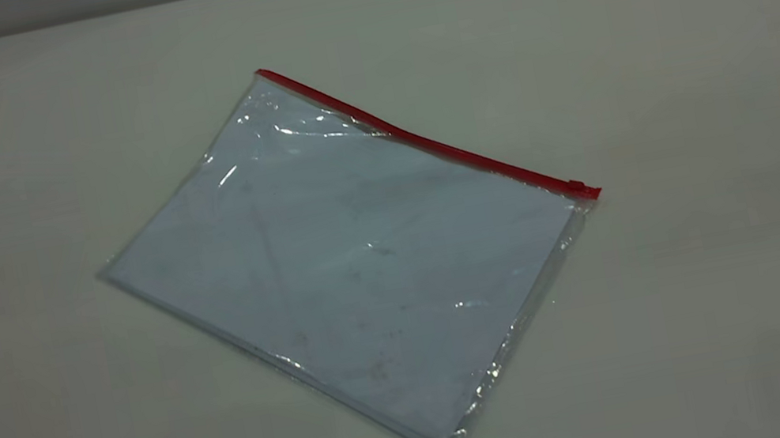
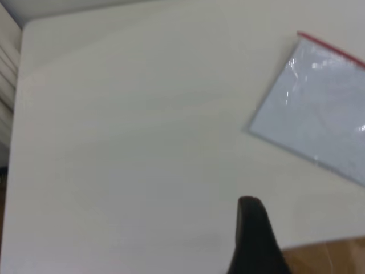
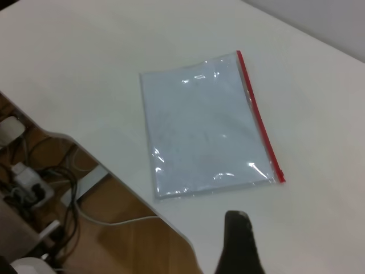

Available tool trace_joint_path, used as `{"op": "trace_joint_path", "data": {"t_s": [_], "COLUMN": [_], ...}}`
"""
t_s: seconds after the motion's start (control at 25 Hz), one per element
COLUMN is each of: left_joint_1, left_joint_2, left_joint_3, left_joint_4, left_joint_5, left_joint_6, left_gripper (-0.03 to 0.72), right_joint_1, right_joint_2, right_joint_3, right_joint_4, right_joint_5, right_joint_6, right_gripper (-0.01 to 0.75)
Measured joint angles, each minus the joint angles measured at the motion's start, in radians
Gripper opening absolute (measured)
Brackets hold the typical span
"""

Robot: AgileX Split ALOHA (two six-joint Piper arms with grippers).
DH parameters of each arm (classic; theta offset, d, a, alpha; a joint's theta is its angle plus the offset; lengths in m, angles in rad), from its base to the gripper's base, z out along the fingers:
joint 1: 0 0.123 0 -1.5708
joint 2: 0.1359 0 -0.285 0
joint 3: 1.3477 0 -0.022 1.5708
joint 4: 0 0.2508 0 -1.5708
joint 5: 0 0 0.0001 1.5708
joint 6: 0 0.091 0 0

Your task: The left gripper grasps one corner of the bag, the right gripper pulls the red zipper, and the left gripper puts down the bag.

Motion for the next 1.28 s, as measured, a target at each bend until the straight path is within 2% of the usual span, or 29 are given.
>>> {"op": "trace_joint_path", "data": {"t_s": [0.28, 0.52, 1.28], "left_joint_1": [0.0, 0.0, 0.0], "left_joint_2": [-0.091, -0.098, -0.098], "left_joint_3": [0.195, 0.337, 0.344], "left_joint_4": [-0.083, -0.183, -0.192], "left_joint_5": [0.0, -0.009, -0.025], "left_joint_6": [0.028, 0.126, 0.136], "left_gripper": [0.536, 0.536, 0.536], "right_joint_1": [0.0, 0.0, 0.0], "right_joint_2": [-0.181, -0.25, -0.253], "right_joint_3": [0.212, 0.321, 0.331], "right_joint_4": [-0.098, -0.15, -0.163], "right_joint_5": [-0.06, -0.076, -0.093], "right_joint_6": [0.013, 0.032, 0.05], "right_gripper": [0.585, 0.585, 0.585]}}
